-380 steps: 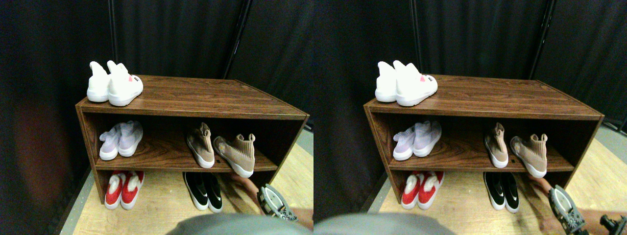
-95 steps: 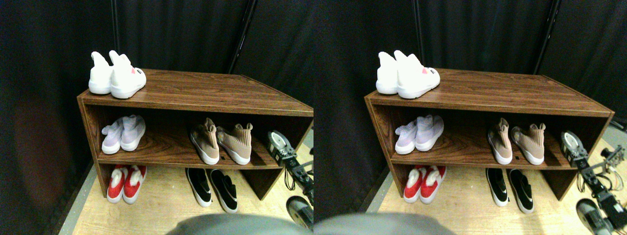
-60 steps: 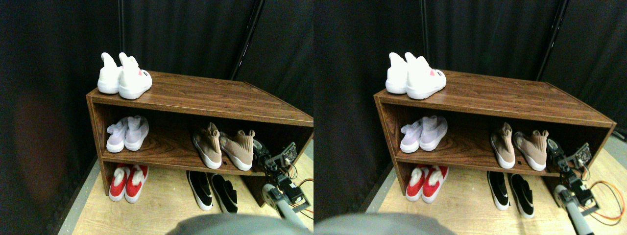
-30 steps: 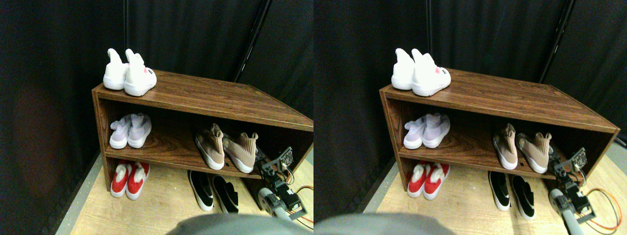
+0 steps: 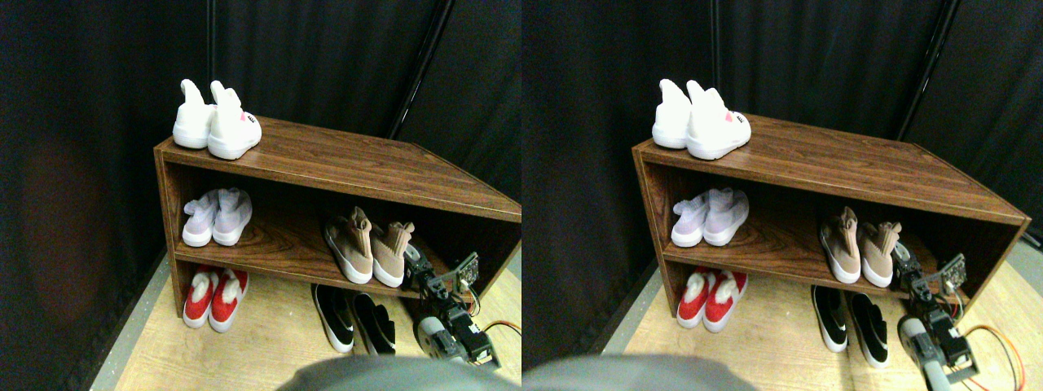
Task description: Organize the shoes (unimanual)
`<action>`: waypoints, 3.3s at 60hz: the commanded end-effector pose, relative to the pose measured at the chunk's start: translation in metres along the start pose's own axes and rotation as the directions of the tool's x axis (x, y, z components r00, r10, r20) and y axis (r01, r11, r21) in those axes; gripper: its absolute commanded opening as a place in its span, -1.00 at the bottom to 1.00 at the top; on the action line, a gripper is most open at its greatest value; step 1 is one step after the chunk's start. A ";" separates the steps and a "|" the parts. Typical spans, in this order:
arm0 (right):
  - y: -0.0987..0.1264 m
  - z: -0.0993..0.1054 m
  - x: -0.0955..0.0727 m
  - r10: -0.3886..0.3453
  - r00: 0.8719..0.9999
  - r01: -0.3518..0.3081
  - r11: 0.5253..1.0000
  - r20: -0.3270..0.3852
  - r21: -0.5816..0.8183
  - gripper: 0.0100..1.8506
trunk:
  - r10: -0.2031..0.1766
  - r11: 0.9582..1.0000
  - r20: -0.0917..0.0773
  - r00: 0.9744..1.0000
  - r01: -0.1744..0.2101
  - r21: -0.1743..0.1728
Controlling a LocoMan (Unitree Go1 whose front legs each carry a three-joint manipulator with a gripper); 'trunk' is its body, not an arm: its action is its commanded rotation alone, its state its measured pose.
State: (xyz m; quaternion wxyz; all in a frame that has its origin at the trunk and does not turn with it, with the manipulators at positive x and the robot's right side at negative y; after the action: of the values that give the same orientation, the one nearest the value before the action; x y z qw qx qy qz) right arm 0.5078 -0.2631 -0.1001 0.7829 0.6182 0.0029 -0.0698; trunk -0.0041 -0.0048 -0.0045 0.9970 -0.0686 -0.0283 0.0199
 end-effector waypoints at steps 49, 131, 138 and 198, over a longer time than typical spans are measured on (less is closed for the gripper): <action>0.005 -0.013 0.011 -0.016 0.999 0.016 1.000 -0.029 -0.010 -0.94 | 0.012 1.000 -0.033 0.999 -0.012 -0.021; 0.030 0.037 -0.099 0.282 0.955 -0.294 0.942 -0.089 -0.160 -0.94 | -0.079 0.996 -0.036 0.996 0.080 0.034; 0.022 0.037 -0.110 0.275 0.956 -0.290 0.939 -0.104 -0.185 -0.94 | -0.078 0.996 -0.053 0.996 0.080 0.034; -0.086 0.021 -0.086 0.060 0.997 -0.062 0.997 -0.053 -0.034 -0.94 | -0.042 0.998 -0.129 0.991 0.048 0.043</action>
State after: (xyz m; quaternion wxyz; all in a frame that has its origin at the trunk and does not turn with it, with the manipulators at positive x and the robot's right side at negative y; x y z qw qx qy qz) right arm 0.4058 -0.2897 -0.1697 0.8028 0.5955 0.0119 -0.0283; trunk -0.0040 -0.0052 -0.0038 0.9990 -0.0327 0.0252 -0.0148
